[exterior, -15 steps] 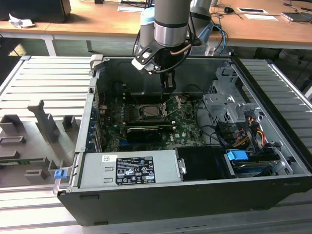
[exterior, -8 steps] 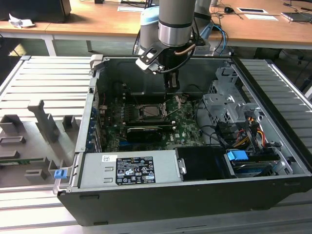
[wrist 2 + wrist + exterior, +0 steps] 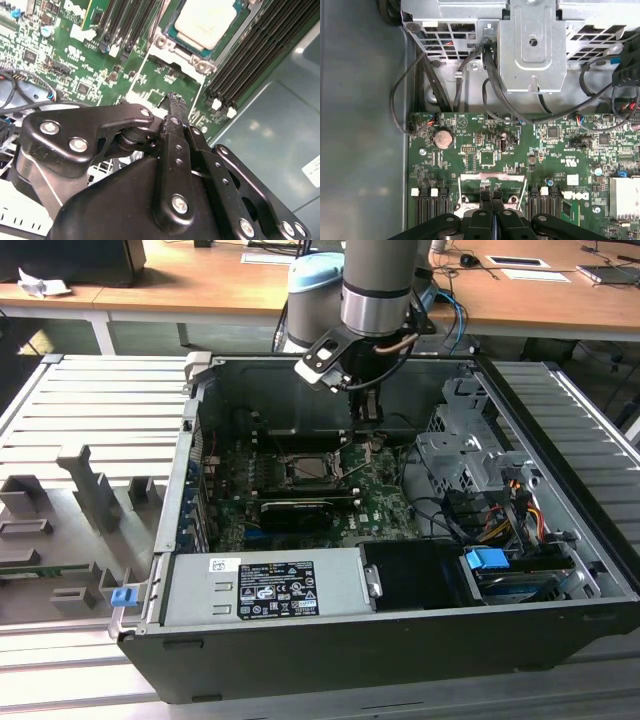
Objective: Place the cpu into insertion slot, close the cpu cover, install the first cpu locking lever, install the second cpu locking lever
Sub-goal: 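Close the cpu cover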
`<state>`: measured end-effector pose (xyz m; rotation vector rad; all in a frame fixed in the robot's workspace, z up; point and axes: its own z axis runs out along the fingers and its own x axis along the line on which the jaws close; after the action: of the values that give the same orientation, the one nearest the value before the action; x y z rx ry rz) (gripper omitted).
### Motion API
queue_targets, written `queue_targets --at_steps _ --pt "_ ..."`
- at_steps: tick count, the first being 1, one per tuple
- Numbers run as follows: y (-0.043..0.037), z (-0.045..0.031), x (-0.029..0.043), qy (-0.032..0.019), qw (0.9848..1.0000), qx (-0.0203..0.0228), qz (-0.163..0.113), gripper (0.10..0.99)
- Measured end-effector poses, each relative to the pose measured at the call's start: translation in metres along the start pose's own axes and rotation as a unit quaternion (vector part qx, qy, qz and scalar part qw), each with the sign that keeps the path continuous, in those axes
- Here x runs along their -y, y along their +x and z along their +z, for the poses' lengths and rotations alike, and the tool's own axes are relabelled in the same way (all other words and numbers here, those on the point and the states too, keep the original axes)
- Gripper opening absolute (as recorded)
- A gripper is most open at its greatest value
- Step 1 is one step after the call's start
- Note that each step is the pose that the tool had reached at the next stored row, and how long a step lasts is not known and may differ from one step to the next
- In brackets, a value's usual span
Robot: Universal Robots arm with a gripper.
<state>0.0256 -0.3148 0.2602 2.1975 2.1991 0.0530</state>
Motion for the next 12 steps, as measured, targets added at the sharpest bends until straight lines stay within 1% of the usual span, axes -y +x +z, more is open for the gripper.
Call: queue_targets --at_steps 5,8,12 --pt "0.0000 0.0006 -0.0127 0.0008 1.0000 0.0000 0.000 0.106" --pt "0.0000 0.0008 -0.0174 0.0011 1.0000 0.0000 0.000 0.106" --pt "0.0004 0.0010 -0.0218 0.0013 1.0000 0.0000 0.000 0.106"
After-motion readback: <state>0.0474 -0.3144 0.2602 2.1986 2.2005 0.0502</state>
